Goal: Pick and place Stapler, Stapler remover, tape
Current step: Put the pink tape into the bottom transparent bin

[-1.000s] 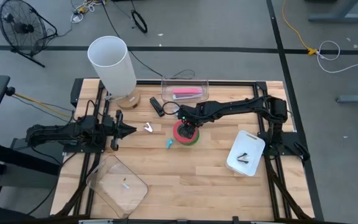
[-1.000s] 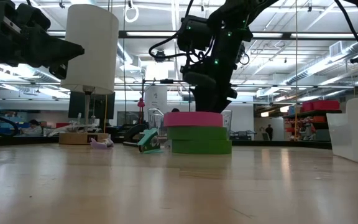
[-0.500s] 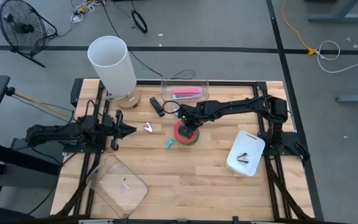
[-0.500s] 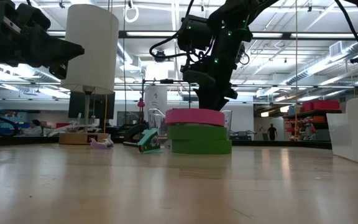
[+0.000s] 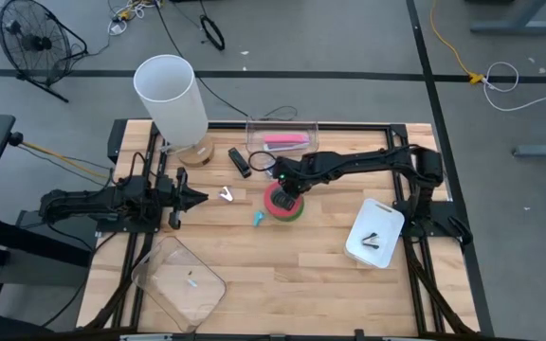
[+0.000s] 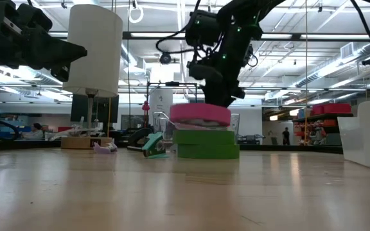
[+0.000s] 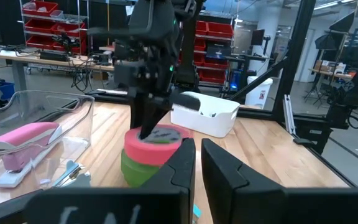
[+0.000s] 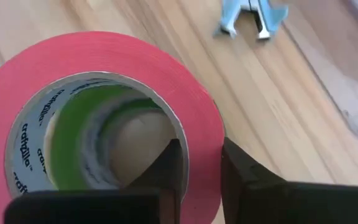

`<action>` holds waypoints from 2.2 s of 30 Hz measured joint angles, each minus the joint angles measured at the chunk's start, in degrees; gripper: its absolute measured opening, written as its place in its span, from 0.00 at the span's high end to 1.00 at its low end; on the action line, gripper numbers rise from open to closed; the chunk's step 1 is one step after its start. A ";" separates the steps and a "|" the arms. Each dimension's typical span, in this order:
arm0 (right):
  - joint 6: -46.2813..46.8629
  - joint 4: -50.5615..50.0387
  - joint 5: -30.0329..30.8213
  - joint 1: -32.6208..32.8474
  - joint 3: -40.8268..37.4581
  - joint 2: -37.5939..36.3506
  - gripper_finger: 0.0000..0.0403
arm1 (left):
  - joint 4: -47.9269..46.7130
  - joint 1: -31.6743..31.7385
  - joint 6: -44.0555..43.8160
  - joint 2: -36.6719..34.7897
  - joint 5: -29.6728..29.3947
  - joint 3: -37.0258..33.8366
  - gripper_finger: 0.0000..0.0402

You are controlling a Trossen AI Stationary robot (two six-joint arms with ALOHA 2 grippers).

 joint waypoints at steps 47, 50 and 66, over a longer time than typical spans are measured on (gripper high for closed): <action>1.07 3.50 -2.54 1.49 0.07 -23.79 0.86 | 0.00 -0.02 0.00 -0.01 -0.02 0.02 0.93; 0.73 5.44 -3.07 2.52 0.07 -23.79 0.86 | 0.00 -0.02 0.00 -0.02 -0.02 0.02 0.93; -1.33 11.79 0.06 3.72 0.07 -23.75 0.86 | -0.01 -0.01 0.00 -0.02 -0.02 0.02 0.93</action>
